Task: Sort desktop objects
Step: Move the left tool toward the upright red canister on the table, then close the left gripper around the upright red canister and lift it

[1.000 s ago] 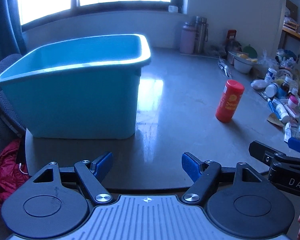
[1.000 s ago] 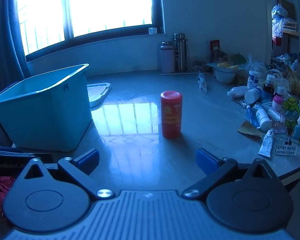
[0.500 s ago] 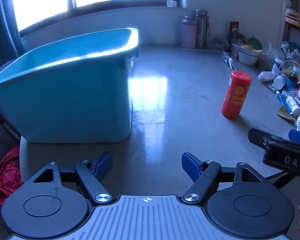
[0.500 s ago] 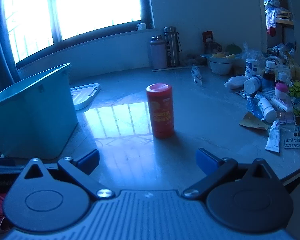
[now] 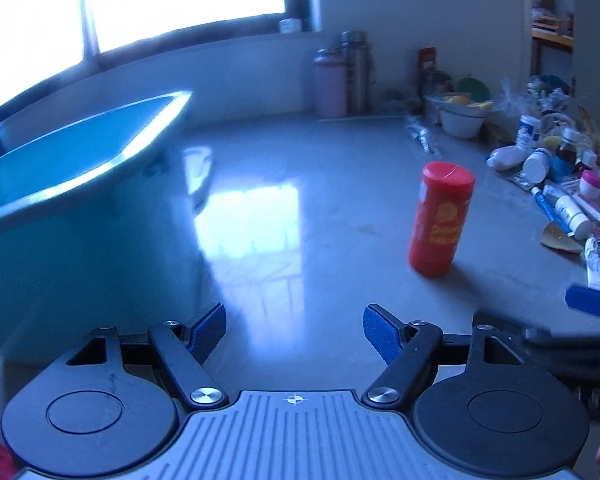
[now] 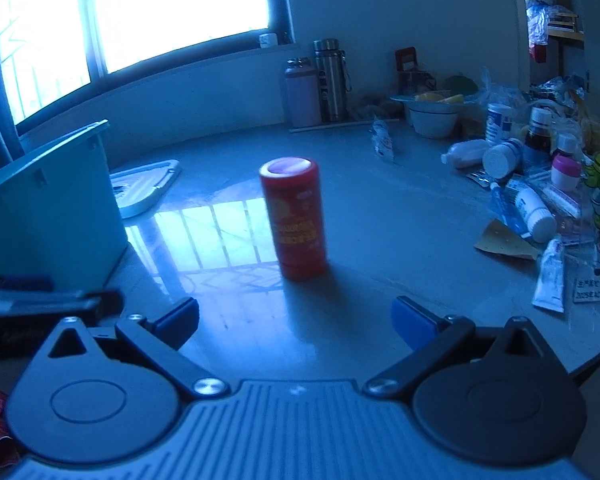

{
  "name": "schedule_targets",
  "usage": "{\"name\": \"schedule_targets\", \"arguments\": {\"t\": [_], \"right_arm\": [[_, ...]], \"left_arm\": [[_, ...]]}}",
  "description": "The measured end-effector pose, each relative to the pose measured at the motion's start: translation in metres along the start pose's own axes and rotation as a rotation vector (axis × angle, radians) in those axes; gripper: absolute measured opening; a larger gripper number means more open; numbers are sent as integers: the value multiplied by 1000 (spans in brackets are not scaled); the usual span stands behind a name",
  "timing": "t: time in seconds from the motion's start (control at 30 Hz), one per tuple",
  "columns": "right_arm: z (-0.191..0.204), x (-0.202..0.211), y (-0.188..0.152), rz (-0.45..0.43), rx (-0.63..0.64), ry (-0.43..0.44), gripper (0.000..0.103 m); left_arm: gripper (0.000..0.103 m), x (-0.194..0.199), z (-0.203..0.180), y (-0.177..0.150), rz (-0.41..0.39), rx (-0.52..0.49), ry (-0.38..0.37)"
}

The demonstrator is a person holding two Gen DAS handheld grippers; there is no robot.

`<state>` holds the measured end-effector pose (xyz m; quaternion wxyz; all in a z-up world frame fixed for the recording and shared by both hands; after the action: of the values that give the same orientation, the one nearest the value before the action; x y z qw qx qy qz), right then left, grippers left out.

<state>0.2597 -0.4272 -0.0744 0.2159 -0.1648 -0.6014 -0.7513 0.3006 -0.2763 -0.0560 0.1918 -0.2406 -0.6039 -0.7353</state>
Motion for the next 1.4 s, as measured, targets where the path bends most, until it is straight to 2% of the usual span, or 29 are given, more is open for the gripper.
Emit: {"name": "schedule_targets", "arguments": {"t": [0.67, 1.4], "right_arm": [[-10, 19, -11, 39, 63, -78, 103], [-18, 14, -17, 69, 59, -102, 103]], "left_arm": [[78, -27, -52, 14, -69, 36, -114], [78, -71, -90, 30, -54, 7, -162]]}}
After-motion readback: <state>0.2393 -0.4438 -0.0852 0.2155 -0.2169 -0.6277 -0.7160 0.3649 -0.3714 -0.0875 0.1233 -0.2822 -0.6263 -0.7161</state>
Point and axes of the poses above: each gripper's, at about its wrist camera, not at the fingertips, and x roughly against the way its jaws point, z to its left, y to its top, the point moved 8 cm from there along -x, roughly the way its jaws point, and after that the axes turned 5 degrees about y, right-handed, at the moved point
